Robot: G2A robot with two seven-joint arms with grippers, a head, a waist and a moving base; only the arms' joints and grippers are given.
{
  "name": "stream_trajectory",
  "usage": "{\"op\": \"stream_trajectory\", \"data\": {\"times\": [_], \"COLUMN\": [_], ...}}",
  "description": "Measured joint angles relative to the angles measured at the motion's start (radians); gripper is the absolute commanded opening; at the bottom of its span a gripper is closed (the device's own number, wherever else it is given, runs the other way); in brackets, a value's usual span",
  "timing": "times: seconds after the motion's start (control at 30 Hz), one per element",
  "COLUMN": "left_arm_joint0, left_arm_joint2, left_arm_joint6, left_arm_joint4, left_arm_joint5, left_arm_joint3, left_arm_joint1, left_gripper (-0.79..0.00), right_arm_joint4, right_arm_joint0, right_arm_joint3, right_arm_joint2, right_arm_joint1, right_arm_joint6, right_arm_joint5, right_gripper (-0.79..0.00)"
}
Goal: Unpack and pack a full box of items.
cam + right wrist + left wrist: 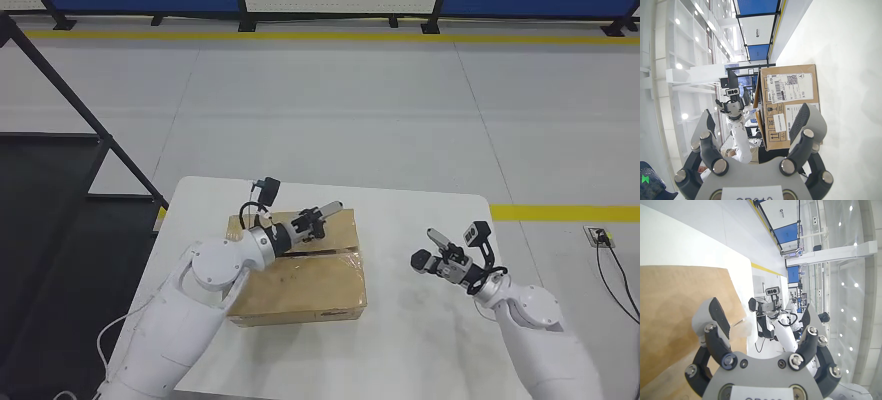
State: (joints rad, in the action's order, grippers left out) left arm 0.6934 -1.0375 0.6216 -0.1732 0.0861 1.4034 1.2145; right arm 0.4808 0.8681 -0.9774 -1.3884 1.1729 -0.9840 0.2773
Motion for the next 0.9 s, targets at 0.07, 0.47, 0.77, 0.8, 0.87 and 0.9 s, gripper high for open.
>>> {"op": "stream_trajectory", "data": {"times": [0.07, 0.47, 0.77, 0.8, 0.87, 0.9], "left_arm_joint0": [-0.006, -0.039, -0.049, -0.044, -0.039, -0.037], "left_arm_joint2": [-0.006, -0.041, -0.082, -0.079, -0.07, -0.063], "left_arm_joint6": [0.006, 0.056, 0.258, 0.253, 0.246, 0.245], "left_arm_joint4": [-0.015, -0.127, -0.175, -0.163, -0.152, -0.151], "left_arm_joint5": [0.01, 0.077, 0.201, 0.2, 0.204, 0.209], "left_arm_joint3": [0.001, -0.025, -0.009, -0.009, -0.015, -0.02], "left_arm_joint1": [0.001, 0.01, -0.008, -0.009, -0.009, -0.008], "left_gripper": [0.0, 0.0, 0.0, 0.0, 0.0, 0.0], "right_arm_joint4": [0.002, 0.009, 0.01, 0.009, 0.008, 0.009], "right_arm_joint0": [-0.005, -0.019, -0.025, -0.024, -0.022, -0.019], "right_arm_joint3": [0.007, 0.026, 0.019, 0.016, 0.012, 0.009], "right_arm_joint2": [0.002, 0.009, 0.02, 0.021, 0.022, 0.023], "right_arm_joint1": [0.0, -0.002, -0.002, -0.002, -0.003, -0.003], "right_arm_joint6": [-0.004, -0.009, -0.005, -0.004, -0.002, 0.0], "right_arm_joint5": [0.001, 0.004, 0.005, 0.006, 0.006, 0.006], "right_gripper": [0.0, 0.0, 0.0, 0.0, 0.0, 0.0]}}
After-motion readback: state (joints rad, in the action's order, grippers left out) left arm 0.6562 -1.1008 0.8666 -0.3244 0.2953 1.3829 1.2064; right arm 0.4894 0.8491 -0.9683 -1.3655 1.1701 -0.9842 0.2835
